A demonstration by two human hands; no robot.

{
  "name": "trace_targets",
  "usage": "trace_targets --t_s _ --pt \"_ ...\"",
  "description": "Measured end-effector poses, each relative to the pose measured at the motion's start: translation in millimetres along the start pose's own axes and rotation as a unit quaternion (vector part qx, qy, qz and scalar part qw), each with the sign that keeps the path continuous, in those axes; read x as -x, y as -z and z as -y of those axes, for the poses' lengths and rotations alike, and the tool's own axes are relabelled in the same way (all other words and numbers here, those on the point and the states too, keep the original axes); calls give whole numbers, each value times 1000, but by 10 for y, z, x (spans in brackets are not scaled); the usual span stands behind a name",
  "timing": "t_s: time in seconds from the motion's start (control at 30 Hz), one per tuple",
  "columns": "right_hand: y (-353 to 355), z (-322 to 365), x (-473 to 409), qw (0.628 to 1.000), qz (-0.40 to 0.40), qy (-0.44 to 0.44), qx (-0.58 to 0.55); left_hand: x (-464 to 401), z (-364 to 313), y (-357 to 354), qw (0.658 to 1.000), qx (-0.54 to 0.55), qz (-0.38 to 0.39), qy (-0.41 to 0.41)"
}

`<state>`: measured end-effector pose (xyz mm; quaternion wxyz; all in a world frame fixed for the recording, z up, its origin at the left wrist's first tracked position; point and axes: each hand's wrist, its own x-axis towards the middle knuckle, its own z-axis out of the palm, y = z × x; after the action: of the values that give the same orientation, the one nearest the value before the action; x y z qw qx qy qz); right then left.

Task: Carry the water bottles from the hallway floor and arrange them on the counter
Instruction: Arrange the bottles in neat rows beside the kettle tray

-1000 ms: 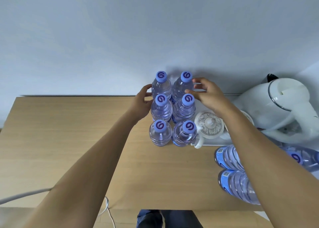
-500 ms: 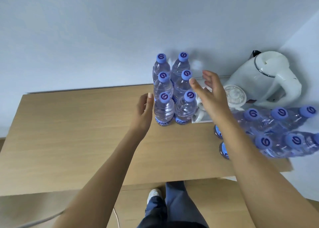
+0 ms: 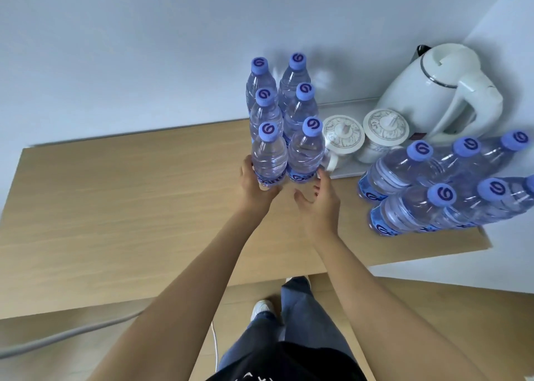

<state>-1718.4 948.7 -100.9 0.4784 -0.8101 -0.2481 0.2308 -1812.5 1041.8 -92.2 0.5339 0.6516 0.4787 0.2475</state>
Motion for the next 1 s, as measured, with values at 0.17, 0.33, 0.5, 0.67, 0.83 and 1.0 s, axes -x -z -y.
trace_targets --t_s 0.17,0.33,0.5,0.67,0.83,1.0 --pt "-202 -99 -130 998 -31 -50 24 -103 339 -106 999 -35 -6 37" --pt "-301 -183 -258 994 -75 -60 46 -222 446 -190 997 -18 -64 36" --pt "-320 -231 -302 993 -87 -43 65 -249 449 -203 993 -3 -104 51" --pt "-320 -223 -285 993 -86 -43 68 -230 443 -208 994 -11 -101 50" --pt "-240 -164 -219 994 -68 -59 60 -121 404 -269 993 -16 -95 63" --pt "-11 -201 148 993 -80 -82 41 270 311 -422 981 31 -126 145"
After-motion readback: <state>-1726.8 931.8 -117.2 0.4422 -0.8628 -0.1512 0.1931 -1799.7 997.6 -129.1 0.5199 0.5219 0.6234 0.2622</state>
